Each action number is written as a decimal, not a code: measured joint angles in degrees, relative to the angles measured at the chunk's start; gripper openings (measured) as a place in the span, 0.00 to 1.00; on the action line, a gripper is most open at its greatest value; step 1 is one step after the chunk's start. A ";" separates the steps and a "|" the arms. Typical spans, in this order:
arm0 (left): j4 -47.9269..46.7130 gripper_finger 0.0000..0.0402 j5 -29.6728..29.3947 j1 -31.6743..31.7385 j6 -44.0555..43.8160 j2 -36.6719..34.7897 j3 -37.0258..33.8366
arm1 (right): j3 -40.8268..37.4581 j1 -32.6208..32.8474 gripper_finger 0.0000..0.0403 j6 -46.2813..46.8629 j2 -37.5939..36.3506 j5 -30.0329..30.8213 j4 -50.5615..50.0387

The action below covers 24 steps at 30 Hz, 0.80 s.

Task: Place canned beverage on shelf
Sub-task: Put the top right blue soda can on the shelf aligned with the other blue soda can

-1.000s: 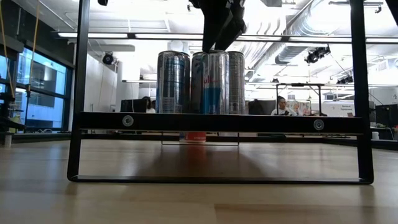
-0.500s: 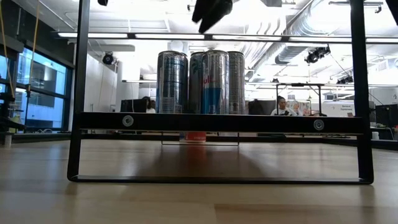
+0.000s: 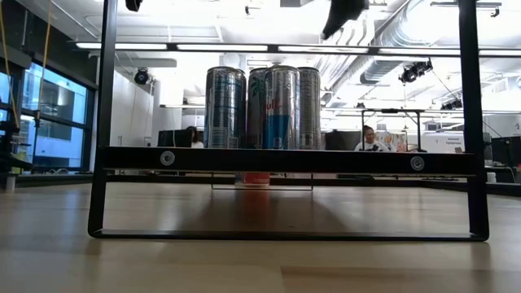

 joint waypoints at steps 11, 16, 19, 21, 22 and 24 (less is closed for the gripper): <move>-0.02 0.73 0.00 0.02 0.00 0.02 0.00 | -42.37 -0.39 0.03 60.78 -19.64 -2.74 43.14; -0.02 0.73 0.00 0.02 -0.01 0.02 0.00 | -51.22 -0.28 0.01 74.86 -18.21 -0.12 62.92; -0.22 0.73 0.00 0.02 -0.01 0.02 0.00 | -54.57 -0.30 0.00 79.30 -17.53 2.73 68.53; -0.33 0.73 0.00 0.02 0.00 0.00 0.00 | -56.12 -0.28 0.00 81.78 -17.55 4.12 68.62; -0.53 0.73 0.00 0.02 0.00 0.02 0.00 | -56.77 -0.26 0.00 82.49 -17.55 4.57 68.64; -0.55 0.73 0.00 0.02 0.00 0.02 0.00 | -57.75 -0.28 0.00 83.30 -17.55 4.85 70.08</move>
